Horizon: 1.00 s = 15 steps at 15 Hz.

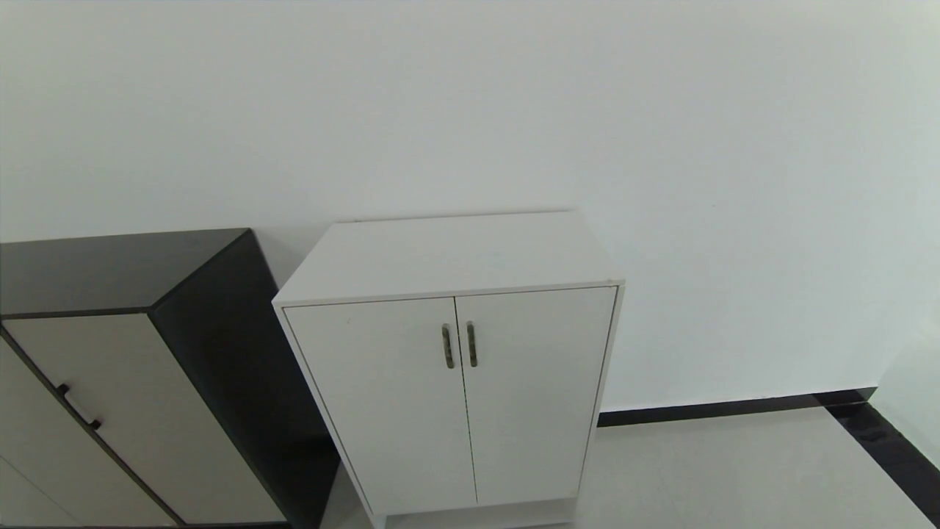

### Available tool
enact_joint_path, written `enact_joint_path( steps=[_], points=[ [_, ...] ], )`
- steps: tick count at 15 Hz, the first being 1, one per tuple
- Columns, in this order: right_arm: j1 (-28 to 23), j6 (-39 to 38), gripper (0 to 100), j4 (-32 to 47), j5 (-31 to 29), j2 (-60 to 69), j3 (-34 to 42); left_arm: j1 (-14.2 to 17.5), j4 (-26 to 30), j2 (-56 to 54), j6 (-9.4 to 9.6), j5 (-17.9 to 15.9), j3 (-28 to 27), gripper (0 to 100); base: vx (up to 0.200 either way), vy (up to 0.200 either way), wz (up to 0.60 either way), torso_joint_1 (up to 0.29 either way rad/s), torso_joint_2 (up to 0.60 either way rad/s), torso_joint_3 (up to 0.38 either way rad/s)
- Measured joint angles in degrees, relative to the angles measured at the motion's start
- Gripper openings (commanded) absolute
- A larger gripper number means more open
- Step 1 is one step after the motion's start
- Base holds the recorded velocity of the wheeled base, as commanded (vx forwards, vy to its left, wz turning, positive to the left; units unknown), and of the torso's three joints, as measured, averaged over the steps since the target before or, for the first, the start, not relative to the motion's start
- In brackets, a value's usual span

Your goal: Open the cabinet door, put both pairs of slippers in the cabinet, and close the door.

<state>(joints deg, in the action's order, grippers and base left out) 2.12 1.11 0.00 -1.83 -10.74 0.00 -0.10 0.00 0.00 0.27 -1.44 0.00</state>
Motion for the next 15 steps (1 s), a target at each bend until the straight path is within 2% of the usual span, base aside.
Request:
enact_joint_path(
  steps=[2,5,15],
  points=[
    [-2.2,0.0,0,0.0,0.0,4.5,0.0,0.0,0.0,0.0,0.0,0.0,0.0,0,0.0,0.0,0.0,0.0,0.0,0.0],
    [-2.4,-0.2,0,0.0,0.2,9.0,0.0,0.0,0.0,0.0,-0.02,0.0,0.0,0,0.0,0.0,0.0,0.0,0.0,0.0],
    [-2.4,-0.8,0,-0.1,0.3,10.9,0.0,0.0,0.0,0.0,0.09,0.0,0.0,0,0.0,0.0,0.0,0.0,0.0,0.0]
  ],
)
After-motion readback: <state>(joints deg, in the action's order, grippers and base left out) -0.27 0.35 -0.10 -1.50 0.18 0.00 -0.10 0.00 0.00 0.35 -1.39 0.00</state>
